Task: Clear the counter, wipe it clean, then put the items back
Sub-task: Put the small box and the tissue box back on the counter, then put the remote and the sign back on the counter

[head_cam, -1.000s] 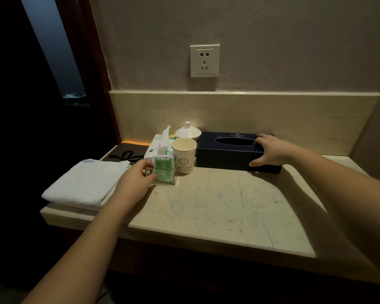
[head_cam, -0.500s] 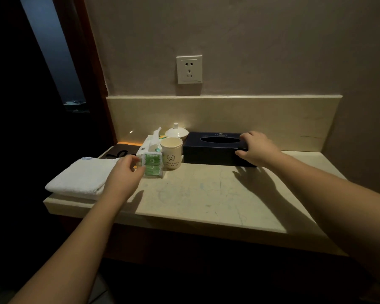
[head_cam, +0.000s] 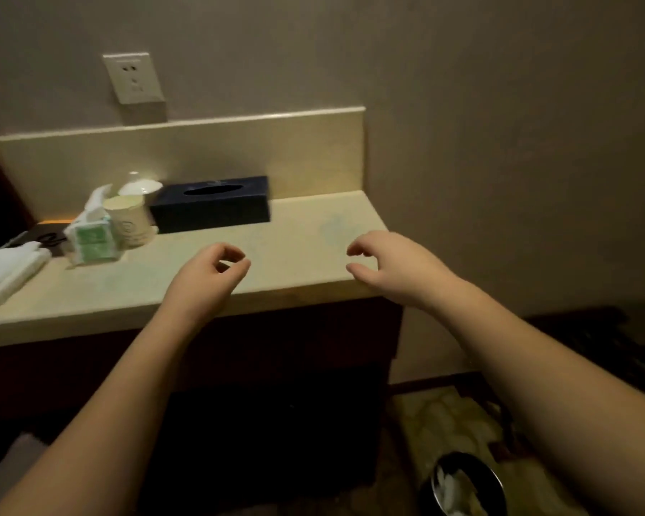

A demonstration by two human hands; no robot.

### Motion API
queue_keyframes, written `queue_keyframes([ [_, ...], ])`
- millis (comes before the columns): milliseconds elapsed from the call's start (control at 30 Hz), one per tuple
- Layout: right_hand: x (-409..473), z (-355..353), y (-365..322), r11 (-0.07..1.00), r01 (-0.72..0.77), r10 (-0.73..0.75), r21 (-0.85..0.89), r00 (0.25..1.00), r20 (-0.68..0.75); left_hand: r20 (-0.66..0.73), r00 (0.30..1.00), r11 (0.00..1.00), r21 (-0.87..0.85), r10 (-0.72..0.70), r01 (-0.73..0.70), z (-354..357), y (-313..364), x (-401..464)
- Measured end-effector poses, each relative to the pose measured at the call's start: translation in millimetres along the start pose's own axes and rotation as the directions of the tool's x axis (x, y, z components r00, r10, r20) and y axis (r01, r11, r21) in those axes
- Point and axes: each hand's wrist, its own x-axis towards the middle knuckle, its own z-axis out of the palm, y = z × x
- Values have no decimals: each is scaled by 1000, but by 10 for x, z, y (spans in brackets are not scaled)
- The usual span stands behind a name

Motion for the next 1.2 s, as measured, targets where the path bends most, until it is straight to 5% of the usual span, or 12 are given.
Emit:
queue_keyframes([
  [167,-1276,-80,731,959,-276,276,64,961,6,183,981,990,-133,63,-39,973,711,-494],
  [400,-2873,-228,1723,749,-654,657,103,754,2,367,901,971,-132,233,-197,2485,1564,-928],
  [633,-4228,-414,2475,481,-871,876,100,481,-25,662,639,917,-226,391,-328,3764,2530,-1330],
  [900,-5183,-727,3365,190,-980,981,62,188,-45,822,346,867,-312,451,-388,5233,3631,-1610],
  [1200,-5635,-1318,4845,-7,-992,999,129,-12,-39,857,173,803,-358,485,-476,6825,4904,-1330],
])
